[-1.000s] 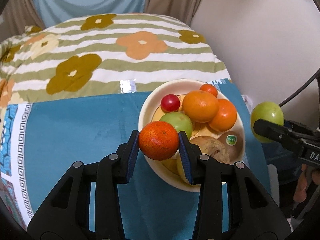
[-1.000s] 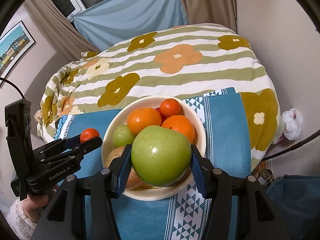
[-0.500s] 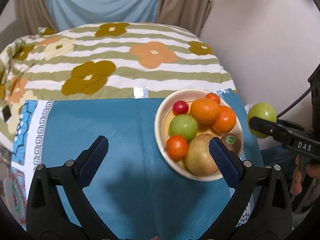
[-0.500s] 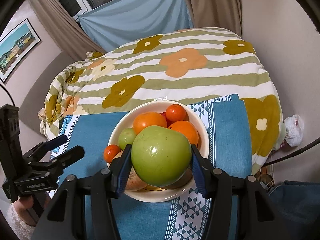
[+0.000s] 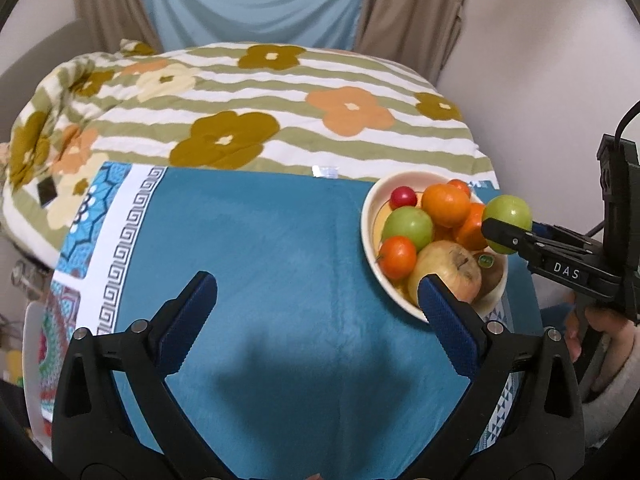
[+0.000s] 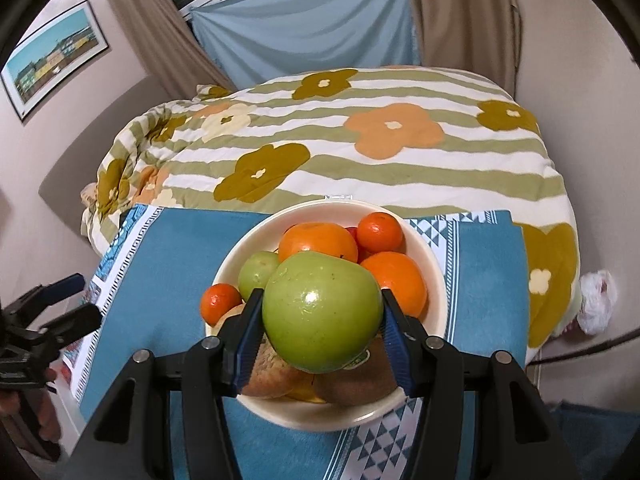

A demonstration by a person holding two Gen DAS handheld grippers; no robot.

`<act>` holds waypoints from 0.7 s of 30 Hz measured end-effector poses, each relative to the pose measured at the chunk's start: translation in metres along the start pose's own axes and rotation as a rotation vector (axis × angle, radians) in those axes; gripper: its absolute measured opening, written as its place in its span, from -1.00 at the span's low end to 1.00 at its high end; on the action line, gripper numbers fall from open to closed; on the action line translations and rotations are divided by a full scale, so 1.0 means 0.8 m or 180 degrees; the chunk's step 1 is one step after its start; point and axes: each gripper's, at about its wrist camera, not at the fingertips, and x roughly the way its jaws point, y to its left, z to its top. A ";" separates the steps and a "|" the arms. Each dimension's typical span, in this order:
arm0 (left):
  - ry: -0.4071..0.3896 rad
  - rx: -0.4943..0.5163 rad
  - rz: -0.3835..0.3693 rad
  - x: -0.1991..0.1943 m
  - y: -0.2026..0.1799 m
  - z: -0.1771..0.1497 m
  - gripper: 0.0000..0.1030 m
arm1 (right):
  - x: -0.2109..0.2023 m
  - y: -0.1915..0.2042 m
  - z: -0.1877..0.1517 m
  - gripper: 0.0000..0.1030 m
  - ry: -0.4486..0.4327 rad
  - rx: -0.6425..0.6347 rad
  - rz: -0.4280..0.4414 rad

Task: Organize fruits
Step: 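Open the left tool to drop the tangerine in the bowl while the right tool releases the green apple, then withdraw both open tools away from the bowl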

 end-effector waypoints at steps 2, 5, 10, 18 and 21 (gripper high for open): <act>0.0013 -0.0038 0.0033 0.000 0.001 -0.005 1.00 | 0.004 0.000 -0.003 -0.01 -0.0026 -0.0085 0.0013; 0.0039 -0.0112 0.0065 -0.001 0.003 -0.013 1.00 | 0.008 -0.002 -0.006 -0.01 -0.0046 -0.0124 0.0053; 0.0084 -0.0172 0.0088 -0.004 0.004 -0.022 1.00 | 0.003 -0.010 -0.008 0.55 -0.0088 0.0005 0.0113; 0.0059 -0.0127 0.0110 -0.019 0.006 -0.022 1.00 | -0.020 -0.010 -0.014 0.95 -0.0194 0.0109 0.0009; 0.0003 -0.0068 0.0091 -0.030 0.006 -0.018 1.00 | -0.029 -0.008 -0.015 0.95 -0.0191 0.0142 -0.0038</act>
